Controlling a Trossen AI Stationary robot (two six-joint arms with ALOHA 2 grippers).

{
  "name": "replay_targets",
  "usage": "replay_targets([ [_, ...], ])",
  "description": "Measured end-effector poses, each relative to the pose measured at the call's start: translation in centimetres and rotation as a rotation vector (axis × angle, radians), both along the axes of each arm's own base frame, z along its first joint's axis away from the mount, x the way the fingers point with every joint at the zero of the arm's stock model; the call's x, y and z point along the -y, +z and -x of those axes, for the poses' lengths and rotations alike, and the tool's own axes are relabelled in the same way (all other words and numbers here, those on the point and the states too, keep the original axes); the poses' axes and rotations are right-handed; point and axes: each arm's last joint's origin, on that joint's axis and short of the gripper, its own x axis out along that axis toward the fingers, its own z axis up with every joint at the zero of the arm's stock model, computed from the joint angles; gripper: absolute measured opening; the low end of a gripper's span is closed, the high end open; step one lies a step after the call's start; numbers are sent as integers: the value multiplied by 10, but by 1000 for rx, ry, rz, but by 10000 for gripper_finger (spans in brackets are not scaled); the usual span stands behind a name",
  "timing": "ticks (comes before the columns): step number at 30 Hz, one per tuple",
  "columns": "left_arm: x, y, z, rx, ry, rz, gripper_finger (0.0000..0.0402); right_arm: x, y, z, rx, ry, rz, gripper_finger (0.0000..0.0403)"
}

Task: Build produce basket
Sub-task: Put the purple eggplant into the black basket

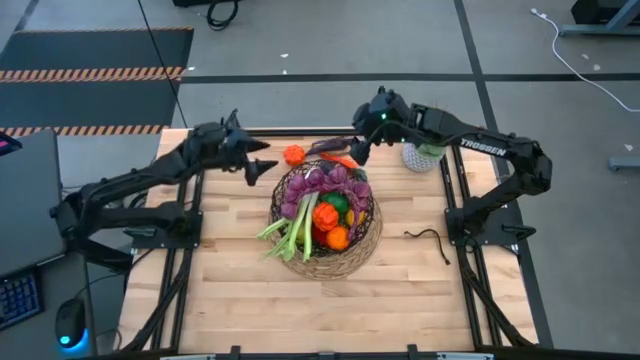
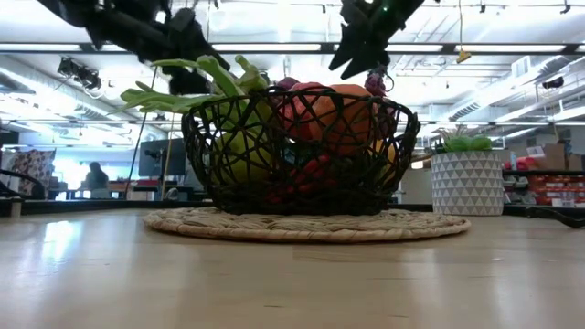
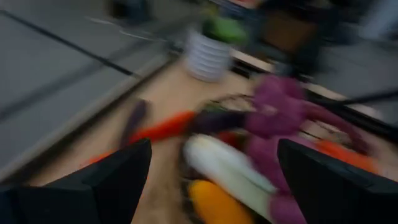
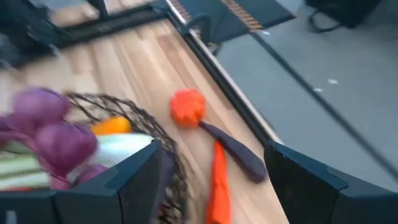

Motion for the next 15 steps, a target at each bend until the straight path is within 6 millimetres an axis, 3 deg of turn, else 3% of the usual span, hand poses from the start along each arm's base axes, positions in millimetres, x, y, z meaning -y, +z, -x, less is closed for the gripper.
replay_targets([
  [3, -14, -7, -2, 0, -93, 46, 347, 15, 3, 5, 65, 22, -59, 283],
  [8, -44, -23, 3, -38, -57, 78, 325, 46, 3, 19, 114, -81, -93, 283],
  [15, -76, -42, 12, -67, 40, 109, 321, 95, -30, 23, 92, -171, -260, 283],
])
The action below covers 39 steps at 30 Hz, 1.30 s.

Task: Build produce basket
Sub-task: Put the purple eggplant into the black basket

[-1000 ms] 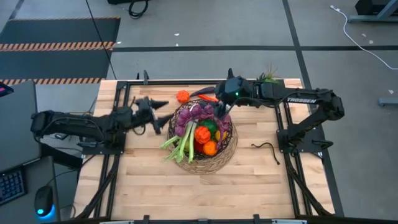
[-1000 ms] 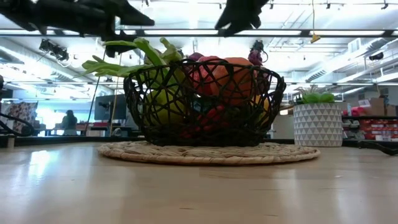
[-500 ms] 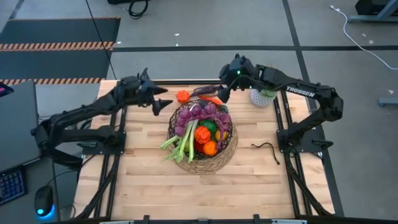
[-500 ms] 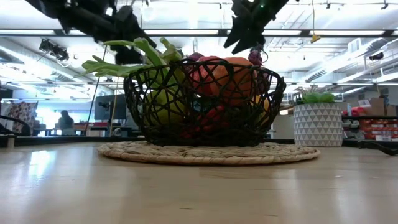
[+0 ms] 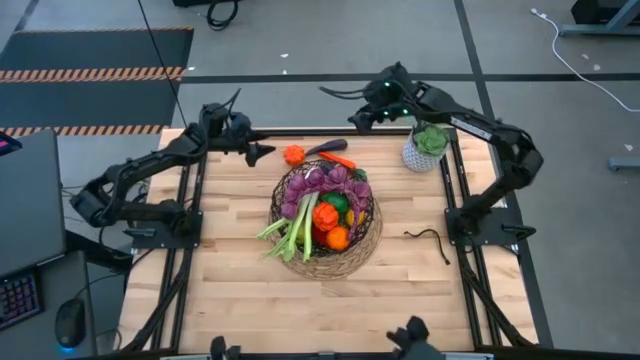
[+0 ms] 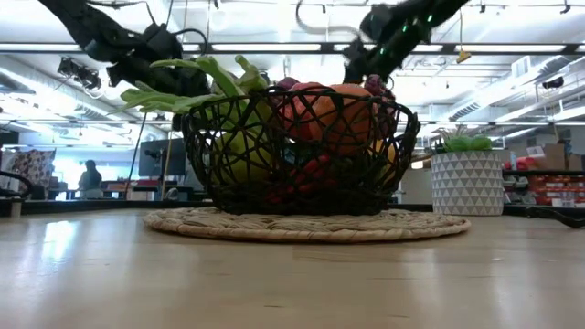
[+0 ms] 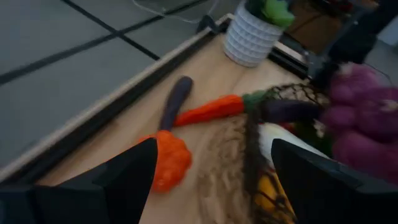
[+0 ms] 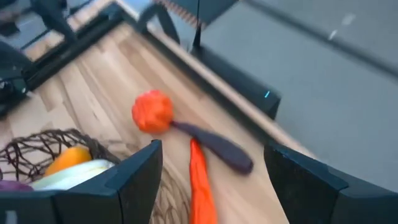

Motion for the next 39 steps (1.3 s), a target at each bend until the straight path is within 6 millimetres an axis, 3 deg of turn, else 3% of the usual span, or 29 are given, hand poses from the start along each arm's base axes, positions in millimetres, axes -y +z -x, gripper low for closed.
replay_targets([
  [7, -12, -16, 1, -9, -76, 43, 321, 32, -38, -7, -4, -17, -158, 284],
  [16, -18, -31, -3, -51, -131, 22, 321, 53, -51, -24, -11, -53, -187, 284],
  [28, -26, -25, 2, -29, -77, 45, 321, 65, -96, -39, -232, 101, -146, 284],
  [39, -27, -15, -4, 0, -71, 72, 321, 66, -100, -41, -322, 256, 32, 281],
])
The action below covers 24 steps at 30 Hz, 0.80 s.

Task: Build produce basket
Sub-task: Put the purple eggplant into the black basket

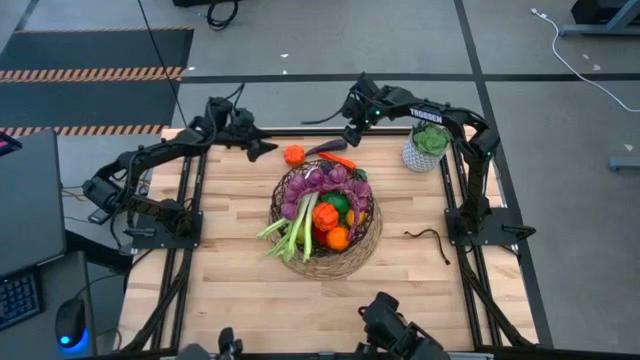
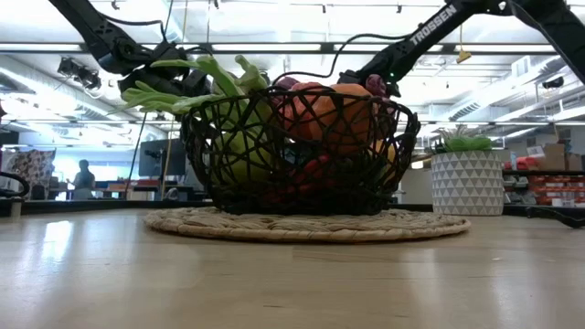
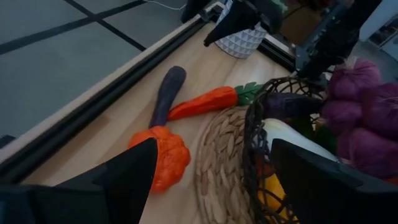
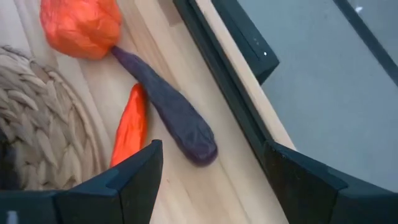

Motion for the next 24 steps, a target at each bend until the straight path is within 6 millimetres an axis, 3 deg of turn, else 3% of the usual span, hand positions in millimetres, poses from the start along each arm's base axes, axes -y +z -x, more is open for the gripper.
replay_targets([
  [17, 6, 6, -12, 44, -45, -55, 321, -26, -20, -14, 4, 143, -40, 280],
  [24, 7, 6, -13, 93, 32, 157, 321, -27, -19, -17, 1, 147, -16, 280],
])
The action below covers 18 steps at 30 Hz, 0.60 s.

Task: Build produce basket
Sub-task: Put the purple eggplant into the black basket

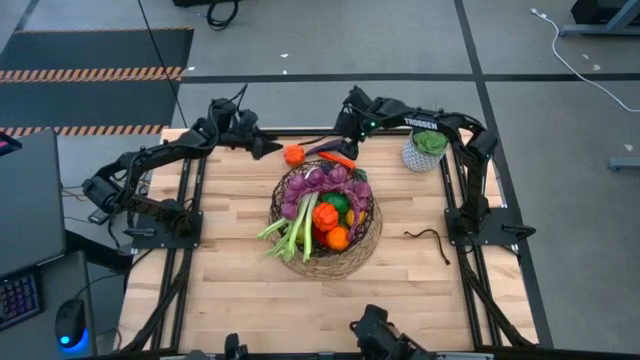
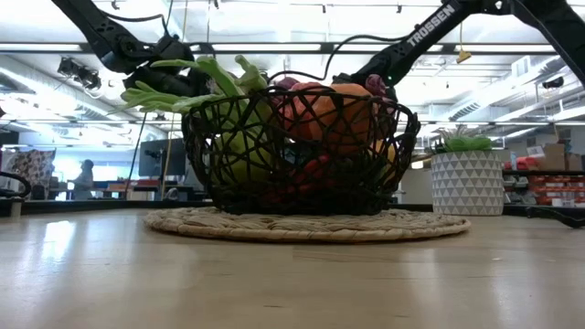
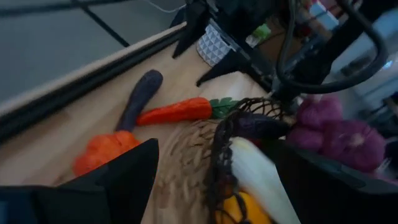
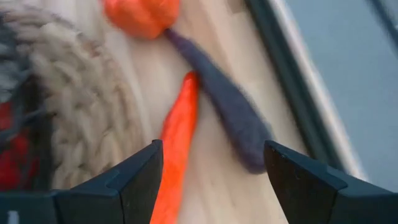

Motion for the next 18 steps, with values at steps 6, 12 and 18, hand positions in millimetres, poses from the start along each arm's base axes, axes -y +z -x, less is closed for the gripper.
replay_targets([
  [6, 0, 3, -2, 50, 39, 109, 321, 10, 2, 3, 27, -81, 26, 280],
  [12, 8, 26, -6, 200, 80, 235, 315, 23, 2, 16, 33, -252, -45, 280],
  [18, 16, 55, -4, 373, 82, 246, 299, 32, -17, 24, 2, -247, -99, 280],
])
